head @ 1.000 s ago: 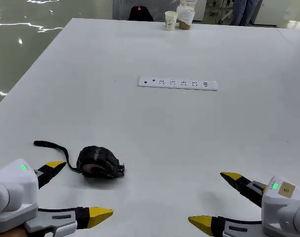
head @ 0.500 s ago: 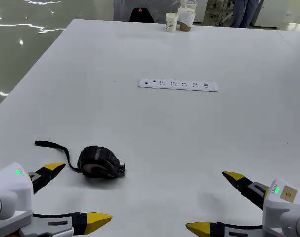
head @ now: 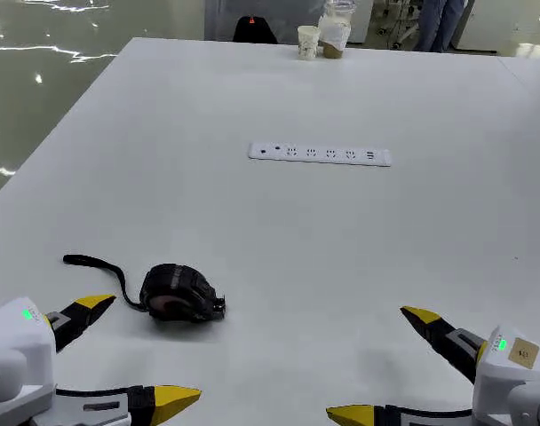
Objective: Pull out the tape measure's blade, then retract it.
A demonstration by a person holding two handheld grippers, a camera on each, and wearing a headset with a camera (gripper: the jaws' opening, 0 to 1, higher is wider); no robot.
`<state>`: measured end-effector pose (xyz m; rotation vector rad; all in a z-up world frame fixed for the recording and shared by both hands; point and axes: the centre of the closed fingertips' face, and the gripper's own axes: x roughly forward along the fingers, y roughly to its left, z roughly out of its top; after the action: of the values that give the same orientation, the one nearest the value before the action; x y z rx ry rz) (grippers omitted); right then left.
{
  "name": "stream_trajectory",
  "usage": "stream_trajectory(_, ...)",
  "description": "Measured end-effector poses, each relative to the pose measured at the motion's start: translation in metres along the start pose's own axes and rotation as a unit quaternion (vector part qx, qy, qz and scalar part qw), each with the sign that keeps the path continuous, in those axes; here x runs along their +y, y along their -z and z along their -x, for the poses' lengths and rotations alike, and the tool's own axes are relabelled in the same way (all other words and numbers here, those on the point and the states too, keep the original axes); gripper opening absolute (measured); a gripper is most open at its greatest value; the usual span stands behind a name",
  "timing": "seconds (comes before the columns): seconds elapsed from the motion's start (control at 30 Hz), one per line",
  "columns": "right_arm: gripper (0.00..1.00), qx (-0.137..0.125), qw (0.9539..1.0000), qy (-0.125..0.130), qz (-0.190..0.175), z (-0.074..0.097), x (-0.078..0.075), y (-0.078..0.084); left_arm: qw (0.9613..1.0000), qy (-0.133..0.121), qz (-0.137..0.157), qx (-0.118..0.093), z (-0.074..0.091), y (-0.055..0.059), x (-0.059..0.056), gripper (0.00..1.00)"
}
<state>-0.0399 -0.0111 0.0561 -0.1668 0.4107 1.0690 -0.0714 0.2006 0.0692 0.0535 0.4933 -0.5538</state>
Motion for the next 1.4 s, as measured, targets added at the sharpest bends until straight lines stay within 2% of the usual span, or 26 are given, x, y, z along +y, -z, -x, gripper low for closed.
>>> stream_trajectory(0.47, 0.99, 0.006, 1.0000, 0.005, 0.001, 0.0034, 0.0000, 0.0034, 1.0000, 0.006, -0.003, 0.003, 0.0013, -0.0002, -0.0058, 0.99)
stream_trajectory(1.1, 0.99, 0.008, 0.9999, 0.009, 0.001, 0.0057, -0.0026, 0.0038, 1.0000, 0.003, -0.002, 0.003, 0.0032, -0.0018, -0.0028, 0.99)
stream_trajectory(1.4, 0.99, 0.008, 0.9999, 0.011, 0.002, 0.0071, -0.0026, 0.0036, 0.9999, 0.007, 0.002, 0.008, 0.0031, 0.0030, -0.0031, 0.99)
